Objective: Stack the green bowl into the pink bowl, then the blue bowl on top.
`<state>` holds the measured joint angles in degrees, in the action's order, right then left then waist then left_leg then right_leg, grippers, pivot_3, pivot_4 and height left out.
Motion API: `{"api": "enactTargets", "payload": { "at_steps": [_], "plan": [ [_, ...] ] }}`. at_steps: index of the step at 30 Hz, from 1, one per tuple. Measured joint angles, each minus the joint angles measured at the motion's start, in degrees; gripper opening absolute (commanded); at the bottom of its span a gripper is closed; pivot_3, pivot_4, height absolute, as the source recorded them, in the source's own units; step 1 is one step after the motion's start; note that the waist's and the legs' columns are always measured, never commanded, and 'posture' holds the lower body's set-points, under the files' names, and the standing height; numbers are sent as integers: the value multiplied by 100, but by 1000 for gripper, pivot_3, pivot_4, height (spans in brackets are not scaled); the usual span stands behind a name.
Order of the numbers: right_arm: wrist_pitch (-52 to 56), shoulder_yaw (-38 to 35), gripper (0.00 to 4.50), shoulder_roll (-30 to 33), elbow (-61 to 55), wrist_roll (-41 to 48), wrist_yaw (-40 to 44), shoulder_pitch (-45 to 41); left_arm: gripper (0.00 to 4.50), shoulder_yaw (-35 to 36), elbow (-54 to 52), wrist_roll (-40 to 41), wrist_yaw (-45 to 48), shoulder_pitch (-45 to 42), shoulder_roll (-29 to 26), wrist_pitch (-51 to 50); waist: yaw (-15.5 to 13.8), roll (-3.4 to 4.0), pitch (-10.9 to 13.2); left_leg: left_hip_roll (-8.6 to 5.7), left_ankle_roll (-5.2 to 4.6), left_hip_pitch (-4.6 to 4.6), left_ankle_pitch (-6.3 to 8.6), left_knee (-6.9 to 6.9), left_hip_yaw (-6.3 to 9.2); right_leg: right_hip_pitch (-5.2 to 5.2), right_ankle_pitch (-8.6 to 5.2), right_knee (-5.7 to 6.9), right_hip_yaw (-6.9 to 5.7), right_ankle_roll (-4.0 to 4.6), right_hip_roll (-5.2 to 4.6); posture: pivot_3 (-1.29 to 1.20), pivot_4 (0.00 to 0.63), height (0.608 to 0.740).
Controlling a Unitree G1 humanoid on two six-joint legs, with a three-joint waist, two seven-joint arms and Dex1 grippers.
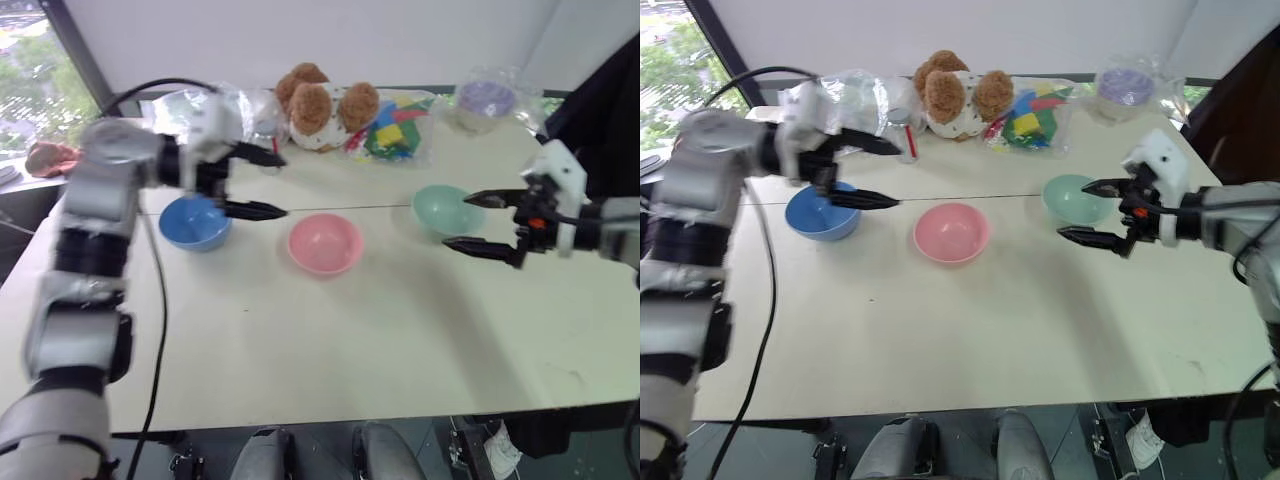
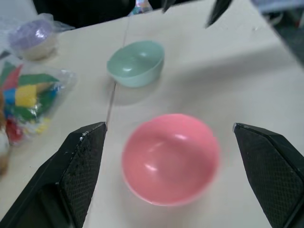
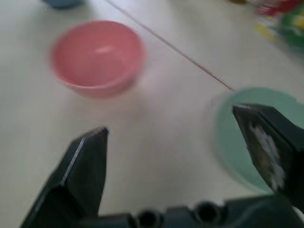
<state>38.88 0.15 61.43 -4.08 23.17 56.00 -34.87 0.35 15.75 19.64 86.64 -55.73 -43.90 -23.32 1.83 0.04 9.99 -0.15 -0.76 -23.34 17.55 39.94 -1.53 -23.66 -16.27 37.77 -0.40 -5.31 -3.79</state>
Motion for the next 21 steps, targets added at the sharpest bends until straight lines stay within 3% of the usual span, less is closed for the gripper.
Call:
{"api": "enactTargets", "payload": {
  "at_steps": [5, 9, 11, 13, 19, 21],
  "plan": [
    [-479, 1254, 4500, -773, 1492, -1218, -76, -965, 4390, 695, -1211, 874, -304, 1100, -518, -1260, -67, -2, 1, -2, 6, -7, -3, 5, -9, -16, 0, 16, 14, 0, -1, 0, 150, 740],
    [-1132, 1824, 4500, -1338, 2934, -1997, -57, -1568, 4390, 1098, -1869, 1269, -650, 1900, -749, -1695, -120, -7, 4, -4, 12, -11, -7, 5, -11, -22, 0, 19, 18, 0, -3, 0, 150, 740],
    [-1495, 2021, 3970, -1551, 3623, -2328, -48, -1800, 4421, 1274, -2122, 1423, -853, 2139, -799, -1835, -125, -11, 6, -5, 27, -13, -15, 5, -11, -22, 0, 18, 18, 0, -4, 0, 150, 740],
    [-1832, 2158, 3158, -1642, 4163, -2592, -20, -1956, 4421, 1415, -2362, 1561, -1024, 2352, -862, -1919, -121, -10, 6, -8, 36, -13, -20, 4, -12, -25, 0, 19, 19, 0, -6, 0, 150, 740],
    [-2582, 2171, 40, -1838, 5171, -2999, 165, -2329, 4421, 1964, -2854, 1993, -1483, 2882, -1015, -2209, -60, -10, 6, -4, 43, -13, -23, -5, -16, -39, 0, 26, 25, 0, -5, 0, 150, 740],
    [-2768, 2142, 40, -1833, 5186, -3100, 240, -2525, 4421, 2116, -2947, 2124, -1590, 2998, -1039, -2279, -55, -10, 5, -1, 45, -13, -24, -6, -19, -43, 0, 31, 30, 0, -5, 0, 150, 740]
  ]
}}
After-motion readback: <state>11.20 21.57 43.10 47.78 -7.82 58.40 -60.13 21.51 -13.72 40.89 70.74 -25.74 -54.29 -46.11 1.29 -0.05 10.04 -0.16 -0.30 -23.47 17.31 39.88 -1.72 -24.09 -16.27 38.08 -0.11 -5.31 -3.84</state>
